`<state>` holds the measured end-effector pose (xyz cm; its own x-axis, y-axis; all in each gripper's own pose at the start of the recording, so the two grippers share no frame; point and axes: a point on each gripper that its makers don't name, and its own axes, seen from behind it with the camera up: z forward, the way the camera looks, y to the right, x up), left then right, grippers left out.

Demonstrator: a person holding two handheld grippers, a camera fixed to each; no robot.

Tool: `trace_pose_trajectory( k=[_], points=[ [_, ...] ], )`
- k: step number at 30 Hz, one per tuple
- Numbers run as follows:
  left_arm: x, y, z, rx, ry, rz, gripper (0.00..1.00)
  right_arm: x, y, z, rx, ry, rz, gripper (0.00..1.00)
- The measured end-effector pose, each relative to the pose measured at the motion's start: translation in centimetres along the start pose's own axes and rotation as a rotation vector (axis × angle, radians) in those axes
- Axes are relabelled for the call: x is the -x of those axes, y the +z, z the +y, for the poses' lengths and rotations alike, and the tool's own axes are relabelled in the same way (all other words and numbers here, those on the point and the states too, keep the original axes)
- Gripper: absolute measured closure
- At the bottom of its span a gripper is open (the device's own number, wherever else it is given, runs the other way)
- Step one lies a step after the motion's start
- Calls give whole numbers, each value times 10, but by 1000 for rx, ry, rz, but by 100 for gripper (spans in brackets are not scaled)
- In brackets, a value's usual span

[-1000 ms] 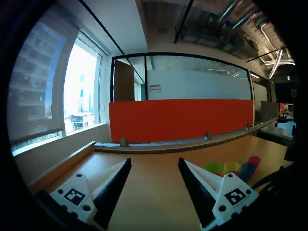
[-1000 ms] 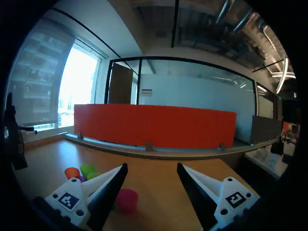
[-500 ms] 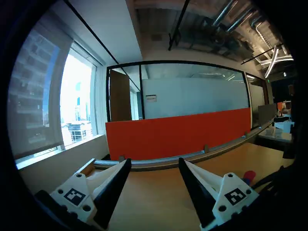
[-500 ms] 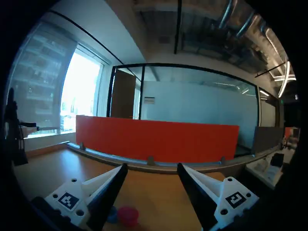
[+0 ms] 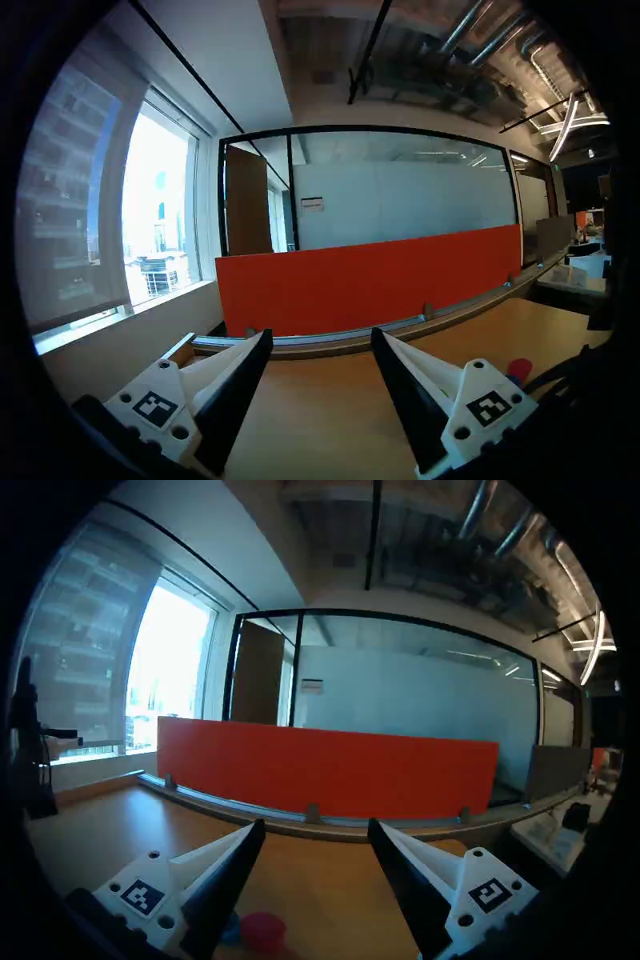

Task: Pour water

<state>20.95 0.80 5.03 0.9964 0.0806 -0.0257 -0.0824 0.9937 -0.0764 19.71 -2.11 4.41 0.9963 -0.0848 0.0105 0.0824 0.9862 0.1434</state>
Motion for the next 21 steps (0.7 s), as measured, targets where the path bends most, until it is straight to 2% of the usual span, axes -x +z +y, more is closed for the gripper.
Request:
trace_pose_trajectory(
  k=[9, 21],
  points=[
    [7, 11, 8, 43, 10, -17, 10, 1, 8, -8, -64, -26, -10, 1],
    [12, 24, 24, 144, 59, -47, 10, 12, 13, -24, -179, -109, -54, 0]
  ],
)
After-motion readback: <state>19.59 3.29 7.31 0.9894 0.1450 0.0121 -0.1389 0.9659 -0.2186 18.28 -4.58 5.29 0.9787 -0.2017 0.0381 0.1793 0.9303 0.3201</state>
